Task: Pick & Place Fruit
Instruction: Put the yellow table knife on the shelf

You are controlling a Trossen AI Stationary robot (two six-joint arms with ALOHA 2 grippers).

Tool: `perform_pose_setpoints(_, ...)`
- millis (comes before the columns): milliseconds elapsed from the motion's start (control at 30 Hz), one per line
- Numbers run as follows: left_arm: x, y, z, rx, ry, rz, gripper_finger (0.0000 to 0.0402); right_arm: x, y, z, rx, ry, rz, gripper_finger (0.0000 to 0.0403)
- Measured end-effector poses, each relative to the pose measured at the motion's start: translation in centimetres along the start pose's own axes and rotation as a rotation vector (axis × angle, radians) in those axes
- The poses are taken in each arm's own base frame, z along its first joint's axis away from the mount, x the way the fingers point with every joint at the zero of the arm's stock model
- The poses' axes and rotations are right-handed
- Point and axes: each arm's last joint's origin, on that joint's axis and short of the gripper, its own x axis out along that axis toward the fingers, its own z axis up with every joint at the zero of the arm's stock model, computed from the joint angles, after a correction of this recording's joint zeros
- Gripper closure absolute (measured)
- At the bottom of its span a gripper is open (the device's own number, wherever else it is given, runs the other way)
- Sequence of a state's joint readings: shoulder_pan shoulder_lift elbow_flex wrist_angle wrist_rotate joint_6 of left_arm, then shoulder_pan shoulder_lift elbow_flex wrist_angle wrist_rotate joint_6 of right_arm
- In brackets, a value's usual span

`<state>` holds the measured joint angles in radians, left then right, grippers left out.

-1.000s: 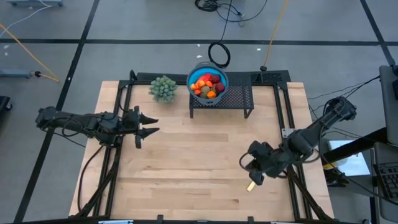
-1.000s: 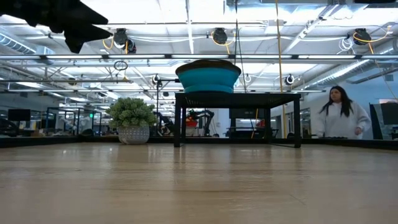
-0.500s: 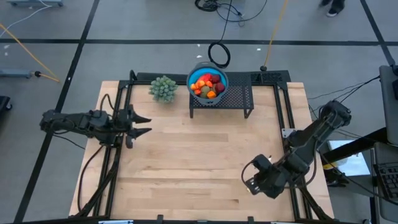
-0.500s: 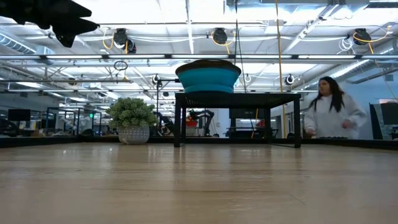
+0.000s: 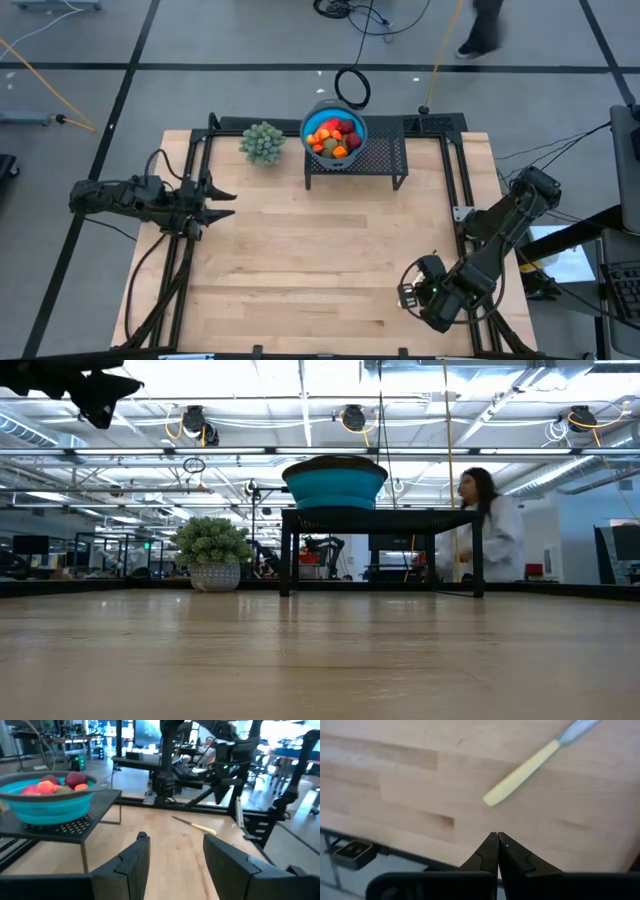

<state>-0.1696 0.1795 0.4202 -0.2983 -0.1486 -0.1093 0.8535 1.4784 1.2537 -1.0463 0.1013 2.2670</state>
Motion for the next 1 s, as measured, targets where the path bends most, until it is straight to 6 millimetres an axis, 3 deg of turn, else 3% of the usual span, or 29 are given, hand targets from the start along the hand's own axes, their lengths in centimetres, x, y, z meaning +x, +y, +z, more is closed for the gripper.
perform_pose_setpoints(100,0.3,-0.1,0.0,-0.002,-0.046,-0.039,0.0218,0.0,0.0,0.4,0.023,-0.016,-0.018,0.0403)
perform_pose_setpoints(333,1.5,-0.2,-2.1,-0.005,-0.085,-0.074,0.0218,0.1,0.7,1.2,0.040,-0.023,-0.013,0.0403)
perform_pose_setpoints(1000,1.5,-0.1,-2.2,-0.001,-0.080,-0.061,0.0218,0.1,1.0,0.7,-0.056,0.095,-0.021,0.0403)
